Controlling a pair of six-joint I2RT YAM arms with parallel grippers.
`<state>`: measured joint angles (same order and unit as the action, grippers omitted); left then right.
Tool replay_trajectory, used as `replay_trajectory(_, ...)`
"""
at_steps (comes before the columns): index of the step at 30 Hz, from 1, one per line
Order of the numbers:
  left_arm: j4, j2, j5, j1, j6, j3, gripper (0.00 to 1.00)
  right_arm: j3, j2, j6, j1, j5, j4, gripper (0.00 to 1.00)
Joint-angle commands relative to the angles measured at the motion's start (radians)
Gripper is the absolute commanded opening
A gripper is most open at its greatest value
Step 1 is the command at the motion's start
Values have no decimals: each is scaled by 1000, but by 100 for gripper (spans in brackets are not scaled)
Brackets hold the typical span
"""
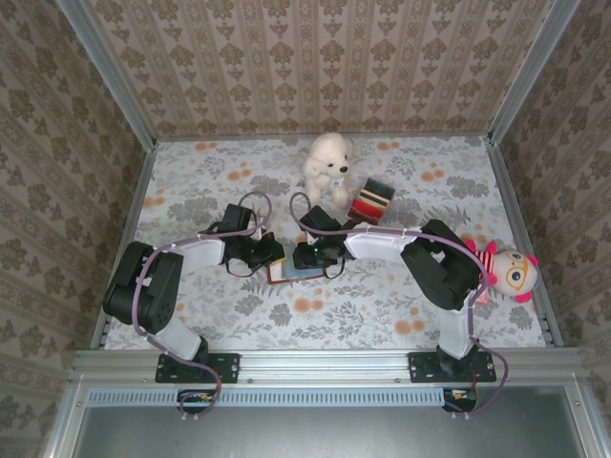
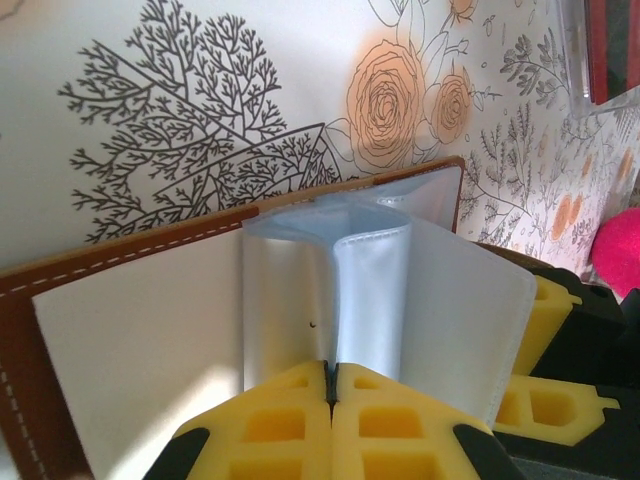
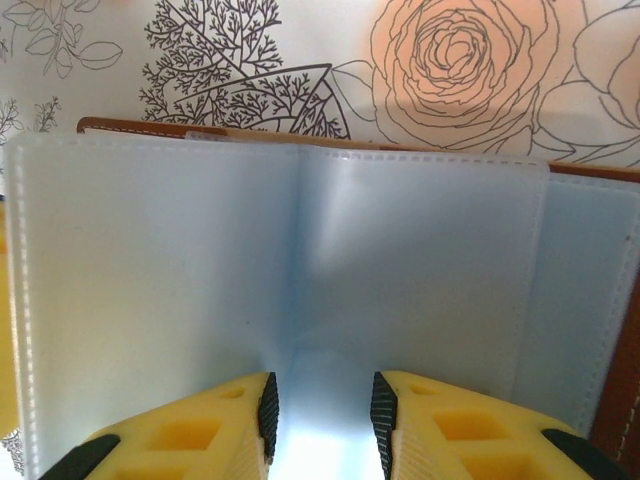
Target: Take the credit cards out of the card holder
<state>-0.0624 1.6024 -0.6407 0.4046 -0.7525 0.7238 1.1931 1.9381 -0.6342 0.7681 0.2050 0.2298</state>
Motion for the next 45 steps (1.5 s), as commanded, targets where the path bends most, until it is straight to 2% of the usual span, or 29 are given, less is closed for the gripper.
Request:
replay_trajectory(1, 8, 16, -40, 16, -14, 22, 0, -44, -2, -30, 4, 31, -7, 34)
replay_trajectory(10, 30, -51, -57, 22, -35, 65, 1, -106, -138, -103, -5, 37, -96, 37)
replay_trajectory(18, 3, -99, -90, 22, -17, 85, 20, -145, -242, -126, -12, -28, -97, 42)
replay_trajectory(22, -62, -141, -68, 8, 8, 104, 32, -166, -298, -126, -23, -76, -86, 49)
replay_trajectory(24, -136, -166, -24, -7, 40, 125, 39, -174, -335, -114, -30, -115, -71, 55)
replay_trajectory(26, -218, -193, 35, -26, 78, 148, 52, -182, -380, -93, -38, -171, -50, 61)
replay_trajectory(33, -412, -301, 196, -130, 182, 203, 75, -195, -541, 44, -96, -367, 22, 74)
replay_trajectory(37, -493, -356, 348, -194, 278, 250, 87, -206, -656, 129, -187, -408, 32, 78)
replay_trajectory(39, -505, -378, 426, -218, 318, 265, 97, -227, -702, 169, -230, -450, 12, 86)
replay_trajectory(40, -494, -392, 474, -228, 337, 262, 100, -246, -732, 192, -254, -490, -9, 97)
replay_trajectory(41, -480, -406, 513, -235, 351, 258, 100, -264, -754, 211, -270, -520, -26, 100)
replay_trajectory(45, -373, -468, 673, -253, 417, 203, 100, -324, -807, 242, -372, -654, -50, 100)
